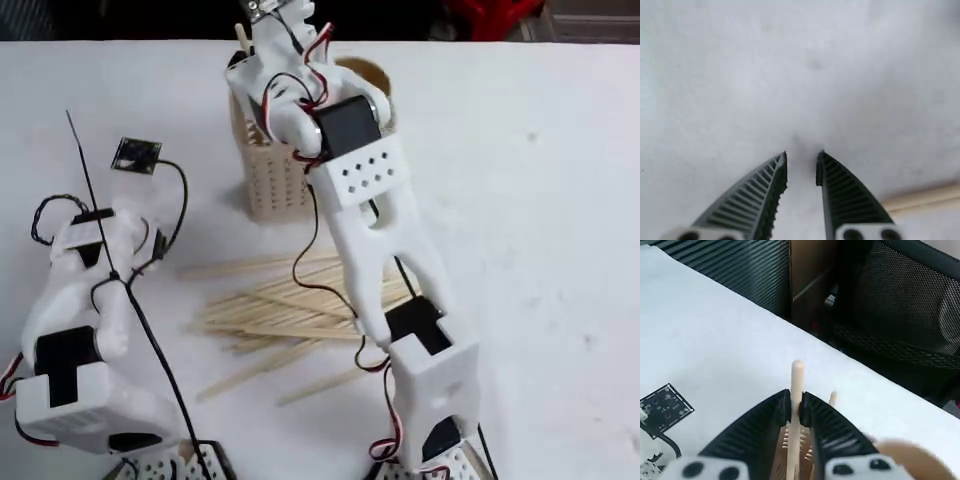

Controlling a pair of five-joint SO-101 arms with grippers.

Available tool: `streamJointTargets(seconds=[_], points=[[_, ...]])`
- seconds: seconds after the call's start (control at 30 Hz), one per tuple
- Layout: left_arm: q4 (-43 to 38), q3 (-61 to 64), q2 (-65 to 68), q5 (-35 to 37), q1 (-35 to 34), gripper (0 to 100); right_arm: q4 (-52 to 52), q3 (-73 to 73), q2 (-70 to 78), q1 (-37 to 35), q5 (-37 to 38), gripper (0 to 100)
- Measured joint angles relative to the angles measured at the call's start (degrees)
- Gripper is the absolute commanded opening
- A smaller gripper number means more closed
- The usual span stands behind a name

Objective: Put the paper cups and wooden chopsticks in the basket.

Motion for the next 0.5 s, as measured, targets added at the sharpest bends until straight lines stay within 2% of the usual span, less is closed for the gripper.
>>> streamJointTargets(seconds=[0.17, 0.37, 0.5], points=[[0.0, 0.0, 0.0, 0.0, 0.0, 12, 1.7, 0.0, 0.0, 0.0, 0.0, 1.8], [0.0, 0.0, 0.0, 0.0, 0.0, 12, 8.3, -1.1, -0.4, 0.0, -0.2, 2.0], [0.0, 0.0, 0.0, 0.0, 0.0, 12, 12.9, -1.3, -0.4, 1.2, -0.2, 11.8]])
